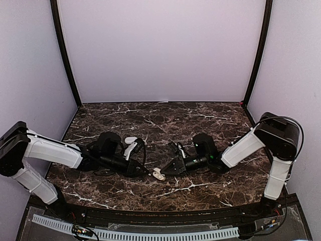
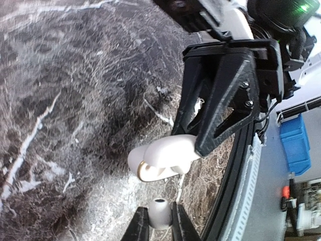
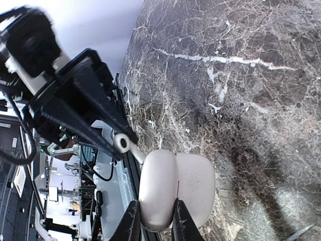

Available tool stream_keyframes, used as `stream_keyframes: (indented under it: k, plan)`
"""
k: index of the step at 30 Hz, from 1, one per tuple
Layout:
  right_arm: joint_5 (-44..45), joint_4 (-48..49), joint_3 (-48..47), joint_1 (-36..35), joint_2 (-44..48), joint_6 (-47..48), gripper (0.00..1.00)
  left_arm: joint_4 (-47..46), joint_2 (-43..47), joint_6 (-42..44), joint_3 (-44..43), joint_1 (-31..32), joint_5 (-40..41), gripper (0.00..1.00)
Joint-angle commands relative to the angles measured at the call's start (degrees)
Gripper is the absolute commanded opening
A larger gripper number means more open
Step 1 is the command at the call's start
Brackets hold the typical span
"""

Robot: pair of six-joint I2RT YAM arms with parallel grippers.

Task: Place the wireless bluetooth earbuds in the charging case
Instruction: Open the charging case at the center of the board.

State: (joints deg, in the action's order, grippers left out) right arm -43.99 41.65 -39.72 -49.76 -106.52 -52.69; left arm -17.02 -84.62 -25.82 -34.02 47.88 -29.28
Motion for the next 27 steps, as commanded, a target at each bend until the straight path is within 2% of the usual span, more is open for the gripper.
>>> stream_keyframes:
  k: [1,11,19,23,27]
  plan:
    - [-2.15,4.12,0.37,0.52,-0.48,-3.11,0.14,-0.13,5.37,8.20,1.48,2.85,7.03,0.16]
    - [-5.28,12.47,2.20,1.06,-2.05,-10.28,0.12,-1.86,13.77,20.62,4.62,5.65,12.31,0.14]
    - [-5.70,12.82,2.10,1.06,-2.61,-11.34,0.12,-1.58,14.24,28.78,4.10,5.82,11.86,0.16]
    - [-5.89,13.33,2.16,1.13,-2.63,-11.75,0.12,-3.95,13.94,32.22,5.28,6.45,7.66,0.15]
    - [-6.35,13.91,2.15,1.15,-2.94,-12.12,0.12,-3.99,13.60,35.74,5.02,8.90,9.86,0.14]
